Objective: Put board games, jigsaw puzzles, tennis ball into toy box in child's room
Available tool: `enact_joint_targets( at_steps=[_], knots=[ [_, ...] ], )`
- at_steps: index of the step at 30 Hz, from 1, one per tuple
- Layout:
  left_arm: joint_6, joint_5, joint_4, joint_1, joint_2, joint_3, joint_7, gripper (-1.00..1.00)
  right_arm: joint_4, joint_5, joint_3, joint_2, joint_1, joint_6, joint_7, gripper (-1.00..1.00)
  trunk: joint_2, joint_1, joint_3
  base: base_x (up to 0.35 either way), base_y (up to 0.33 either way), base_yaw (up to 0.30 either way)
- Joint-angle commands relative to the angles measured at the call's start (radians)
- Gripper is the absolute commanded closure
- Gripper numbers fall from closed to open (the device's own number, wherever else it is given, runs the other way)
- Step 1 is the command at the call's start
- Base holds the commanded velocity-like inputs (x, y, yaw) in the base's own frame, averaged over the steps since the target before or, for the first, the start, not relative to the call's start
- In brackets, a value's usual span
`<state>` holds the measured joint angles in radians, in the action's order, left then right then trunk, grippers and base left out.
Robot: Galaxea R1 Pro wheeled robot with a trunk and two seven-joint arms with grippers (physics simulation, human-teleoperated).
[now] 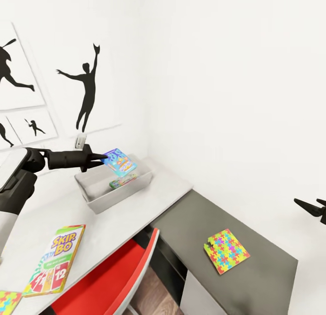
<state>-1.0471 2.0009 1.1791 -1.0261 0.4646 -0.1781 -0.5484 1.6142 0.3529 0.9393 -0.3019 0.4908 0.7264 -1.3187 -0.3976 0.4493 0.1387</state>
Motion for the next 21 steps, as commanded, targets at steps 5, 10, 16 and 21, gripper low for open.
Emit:
enact_joint_targets(
  at_steps=[5, 10, 16, 21],
  knots=[
    [0.002, 0.015, 0.002, 0.003, 0.002, 0.001, -0.01, 1.0, 0.001, 0.009, 0.001, 0.001, 0.002, 0.008, -0.01, -1.0, -0.002, 0.001, 0.002, 0.015, 0.04, -0.298],
    [0.002, 0.013, 0.017, 0.008, 0.002, 0.002, -0.01, 1.0, 0.001, 0.009, 0.001, 0.0, 0.002, 0.008, -0.01, -1.0, -0.002, 0.001, 0.002, 0.118, 0.172, -0.298],
    [0.002, 0.015, 0.02, 0.025, 0.022, 0.002, -0.005, 1.0, 0.001, 0.009, 0.001, -0.002, 0.002, 0.008, -0.01, -1.0, -0.002, 0.001, 0.002, 0.041, 0.044, -0.298],
    [0.002, 0.015, 0.02, 0.032, 0.035, 0.002, -0.004, 1.0, 0.001, 0.009, 0.001, -0.003, 0.002, 0.008, -0.01, -1.0, -0.002, 0.001, 0.002, 0.002, 0.003, -0.298]
  ],
)
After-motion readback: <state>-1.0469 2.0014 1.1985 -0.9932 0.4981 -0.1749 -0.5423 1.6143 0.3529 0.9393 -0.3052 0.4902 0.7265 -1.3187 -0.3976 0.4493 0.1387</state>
